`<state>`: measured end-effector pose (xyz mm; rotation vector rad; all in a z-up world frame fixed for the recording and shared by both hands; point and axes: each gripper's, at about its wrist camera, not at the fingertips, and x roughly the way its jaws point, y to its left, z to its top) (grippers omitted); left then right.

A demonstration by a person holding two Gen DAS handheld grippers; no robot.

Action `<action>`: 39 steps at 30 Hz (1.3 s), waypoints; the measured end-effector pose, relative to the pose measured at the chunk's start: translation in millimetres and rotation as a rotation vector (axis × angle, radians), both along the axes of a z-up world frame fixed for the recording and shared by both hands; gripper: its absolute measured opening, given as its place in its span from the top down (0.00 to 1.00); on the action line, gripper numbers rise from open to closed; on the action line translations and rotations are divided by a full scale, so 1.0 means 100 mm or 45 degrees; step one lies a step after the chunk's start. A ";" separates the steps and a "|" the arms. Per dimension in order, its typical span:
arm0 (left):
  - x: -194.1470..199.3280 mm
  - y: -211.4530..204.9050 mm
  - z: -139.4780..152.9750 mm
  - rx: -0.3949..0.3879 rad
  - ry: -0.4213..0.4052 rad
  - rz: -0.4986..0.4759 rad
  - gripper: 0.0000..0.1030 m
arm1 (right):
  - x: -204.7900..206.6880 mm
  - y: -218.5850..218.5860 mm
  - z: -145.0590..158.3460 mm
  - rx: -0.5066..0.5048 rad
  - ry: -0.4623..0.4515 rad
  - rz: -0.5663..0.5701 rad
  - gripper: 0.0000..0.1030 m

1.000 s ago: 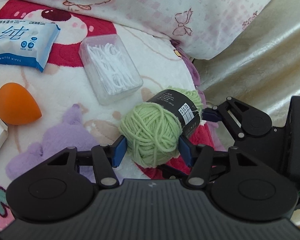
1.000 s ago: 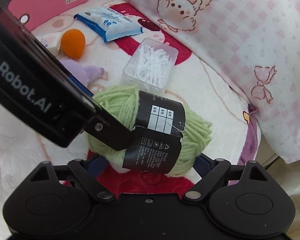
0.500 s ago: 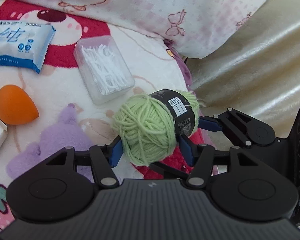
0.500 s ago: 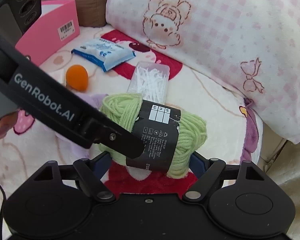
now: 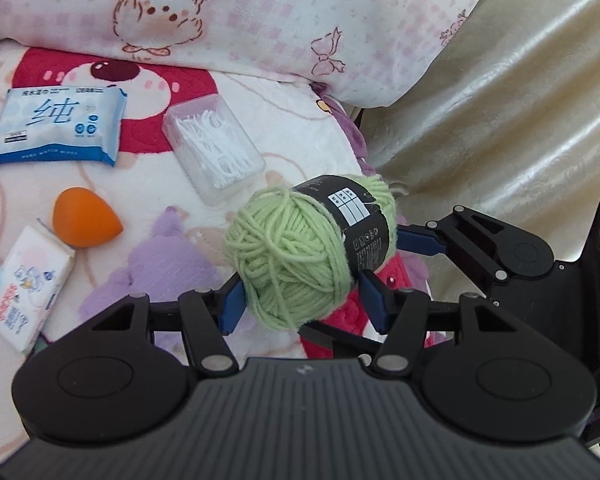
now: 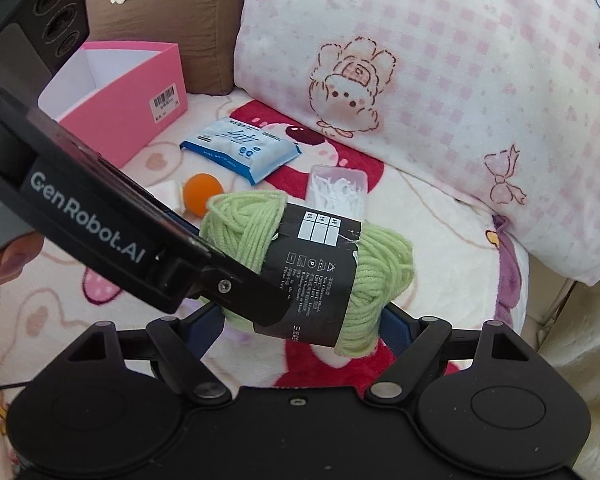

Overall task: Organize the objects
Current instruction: 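Lift the yarn ball with the left gripper and carry it into the pink box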

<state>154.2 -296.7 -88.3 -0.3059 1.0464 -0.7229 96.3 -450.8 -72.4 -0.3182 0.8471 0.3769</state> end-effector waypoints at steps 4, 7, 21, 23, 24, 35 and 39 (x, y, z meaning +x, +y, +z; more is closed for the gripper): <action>-0.06 0.17 0.07 0.029 0.033 -0.015 0.44 | -0.06 0.14 0.07 0.066 0.042 -0.036 0.17; -0.10 0.31 0.11 0.040 0.075 -0.026 0.45 | -0.12 0.26 0.11 0.099 0.072 -0.046 0.17; -0.41 0.95 0.46 0.084 0.116 -0.036 0.45 | -0.46 0.84 0.40 0.170 0.130 -0.079 0.16; -0.45 1.03 0.52 0.088 0.113 -0.039 0.45 | -0.51 0.91 0.45 0.177 0.133 -0.074 0.16; -0.46 1.08 0.55 0.091 0.112 -0.038 0.45 | -0.52 0.94 0.48 0.181 0.136 -0.072 0.16; -0.68 1.56 0.87 0.150 0.033 -0.002 0.46 | -0.72 1.39 0.75 0.218 0.102 -0.017 0.16; -0.72 1.70 0.93 0.182 0.032 0.003 0.46 | -0.75 1.54 0.80 0.228 0.109 -0.001 0.16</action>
